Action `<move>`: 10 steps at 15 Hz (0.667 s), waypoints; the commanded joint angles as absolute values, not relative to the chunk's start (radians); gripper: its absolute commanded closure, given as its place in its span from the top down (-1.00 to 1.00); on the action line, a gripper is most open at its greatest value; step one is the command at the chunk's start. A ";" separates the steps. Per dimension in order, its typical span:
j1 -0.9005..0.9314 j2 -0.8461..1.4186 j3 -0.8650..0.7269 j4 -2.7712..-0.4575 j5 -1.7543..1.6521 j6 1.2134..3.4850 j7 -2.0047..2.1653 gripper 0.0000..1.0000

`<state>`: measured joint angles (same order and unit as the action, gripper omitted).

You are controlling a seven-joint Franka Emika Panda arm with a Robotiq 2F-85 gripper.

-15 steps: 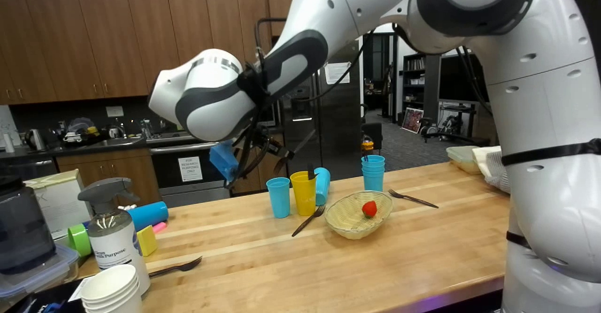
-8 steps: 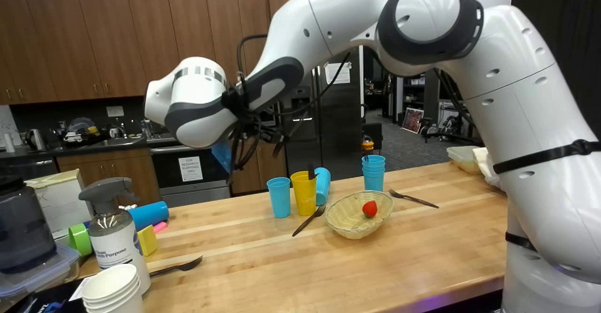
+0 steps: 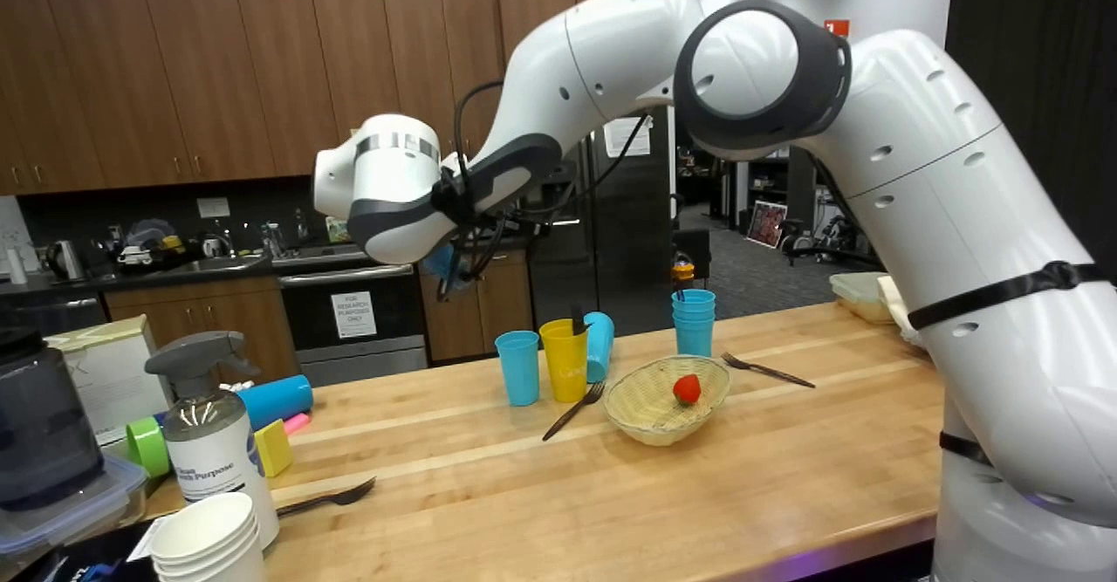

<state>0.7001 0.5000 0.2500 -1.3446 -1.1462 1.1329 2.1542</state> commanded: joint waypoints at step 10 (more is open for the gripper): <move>0.749 0.684 0.216 -1.090 -1.122 1.081 1.700 -0.97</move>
